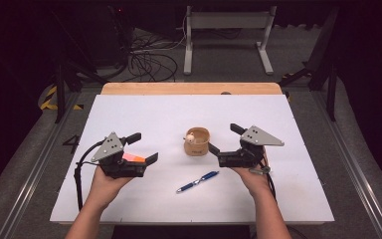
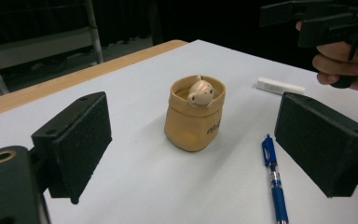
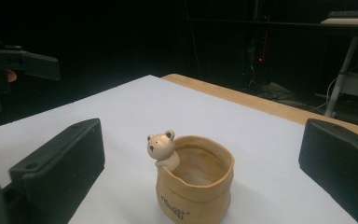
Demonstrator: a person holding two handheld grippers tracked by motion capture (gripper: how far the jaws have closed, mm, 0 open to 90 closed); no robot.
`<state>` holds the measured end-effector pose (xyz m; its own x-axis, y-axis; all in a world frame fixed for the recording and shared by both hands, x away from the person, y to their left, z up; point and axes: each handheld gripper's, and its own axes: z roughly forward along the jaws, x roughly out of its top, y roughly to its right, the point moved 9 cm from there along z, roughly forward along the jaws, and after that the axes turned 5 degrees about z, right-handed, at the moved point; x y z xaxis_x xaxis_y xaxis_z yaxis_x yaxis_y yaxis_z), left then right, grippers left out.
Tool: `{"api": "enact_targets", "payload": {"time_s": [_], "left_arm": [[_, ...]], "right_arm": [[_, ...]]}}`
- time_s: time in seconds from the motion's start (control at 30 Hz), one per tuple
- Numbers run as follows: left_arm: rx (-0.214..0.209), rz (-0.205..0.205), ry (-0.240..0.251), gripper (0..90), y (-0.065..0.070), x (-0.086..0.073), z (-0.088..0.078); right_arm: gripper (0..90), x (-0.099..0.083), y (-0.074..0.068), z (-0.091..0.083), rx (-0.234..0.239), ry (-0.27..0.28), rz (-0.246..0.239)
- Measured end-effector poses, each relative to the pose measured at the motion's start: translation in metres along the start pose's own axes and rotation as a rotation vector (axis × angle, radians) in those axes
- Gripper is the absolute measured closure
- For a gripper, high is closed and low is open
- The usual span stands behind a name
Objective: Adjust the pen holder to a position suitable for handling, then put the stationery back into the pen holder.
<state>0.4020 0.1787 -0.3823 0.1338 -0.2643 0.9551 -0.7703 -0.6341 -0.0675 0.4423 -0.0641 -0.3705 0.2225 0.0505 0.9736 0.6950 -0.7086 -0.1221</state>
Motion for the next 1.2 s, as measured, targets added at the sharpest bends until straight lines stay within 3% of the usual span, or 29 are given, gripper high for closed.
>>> {"api": "enact_targets", "payload": {"time_s": [0.4,0.67,0.9,1.2], "left_arm": [[-0.026,0.025,-0.042,12.9,0.013,-0.007,0.012],[-0.069,0.04,-0.077,14.5,0.024,-0.014,0.023],[-0.119,0.06,-0.126,19.6,0.039,-0.022,0.033],[-0.133,0.062,-0.206,25.6,0.055,-0.034,0.045]], "right_arm": [[0.6,0.003,0.003,-0.005,-0.007,-0.001,-0.014],[1.3,0.003,0.004,-0.007,-0.013,-0.013,-0.035],[2.8,0.004,0.005,-0.009,-0.02,-0.016,-0.045],[4.4,0.003,0.004,-0.009,-0.034,-0.038,-0.067]]}}
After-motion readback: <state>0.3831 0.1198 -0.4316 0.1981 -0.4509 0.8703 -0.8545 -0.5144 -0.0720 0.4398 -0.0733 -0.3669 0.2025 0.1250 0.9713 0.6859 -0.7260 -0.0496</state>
